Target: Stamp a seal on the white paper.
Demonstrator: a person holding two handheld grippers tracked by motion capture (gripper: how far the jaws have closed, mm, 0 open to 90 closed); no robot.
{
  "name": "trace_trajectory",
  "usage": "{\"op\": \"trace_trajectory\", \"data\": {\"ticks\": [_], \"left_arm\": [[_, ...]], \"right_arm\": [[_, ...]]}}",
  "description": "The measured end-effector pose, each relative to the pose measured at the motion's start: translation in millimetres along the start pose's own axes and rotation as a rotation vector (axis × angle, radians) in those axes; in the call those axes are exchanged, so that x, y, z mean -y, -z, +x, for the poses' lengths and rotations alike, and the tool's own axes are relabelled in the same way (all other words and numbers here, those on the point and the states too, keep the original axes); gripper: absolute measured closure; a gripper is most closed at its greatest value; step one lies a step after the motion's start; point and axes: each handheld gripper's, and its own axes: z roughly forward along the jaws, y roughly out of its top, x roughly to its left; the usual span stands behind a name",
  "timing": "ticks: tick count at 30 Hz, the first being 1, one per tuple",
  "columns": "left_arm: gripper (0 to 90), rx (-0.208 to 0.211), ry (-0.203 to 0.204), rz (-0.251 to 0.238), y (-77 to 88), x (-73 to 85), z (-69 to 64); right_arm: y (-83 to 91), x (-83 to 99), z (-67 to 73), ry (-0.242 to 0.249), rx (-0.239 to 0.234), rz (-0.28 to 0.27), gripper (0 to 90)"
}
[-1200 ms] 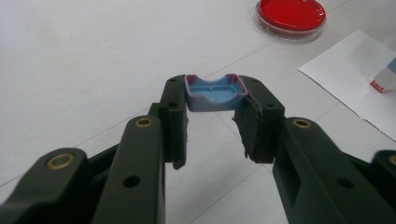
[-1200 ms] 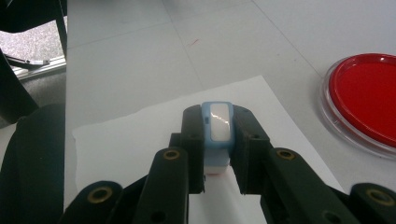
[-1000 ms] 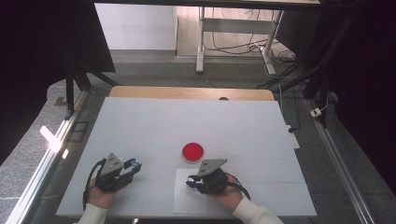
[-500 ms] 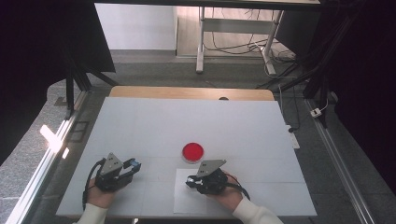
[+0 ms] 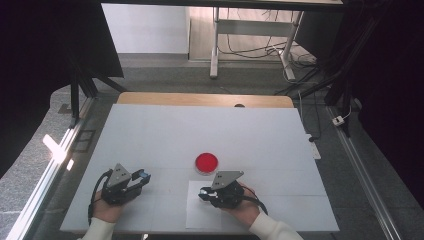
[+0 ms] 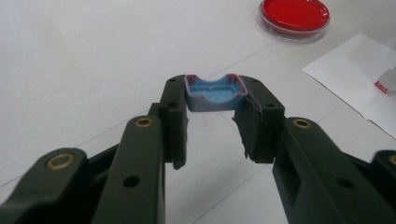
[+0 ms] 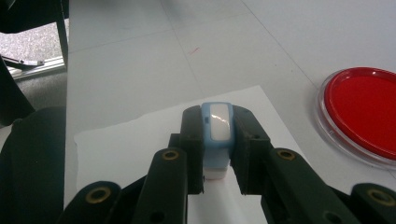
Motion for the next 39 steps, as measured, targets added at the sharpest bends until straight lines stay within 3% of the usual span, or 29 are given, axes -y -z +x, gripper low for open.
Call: {"op": "trace_trajectory", "data": {"ticks": [12, 27, 39], "left_arm": [[64.5, -0.002, 0.000, 0.000, 0.1, 0.1, 0.1], [64.6, -0.001, 0.001, 0.000, -0.4, 0.2, 0.3], [64.5, -0.002, -0.001, 0.002, -0.6, 0.1, -0.1]], "right_arm": [[2.0, -1.1, -0.6, -0.005, 0.001, -0.009, 75.7], [18.6, -5.4, -9.4, -0.056, 0.001, -0.105, 75.7], [36.7, -5.2, -21.9, -0.129, 0.033, -0.204, 75.6]]}}
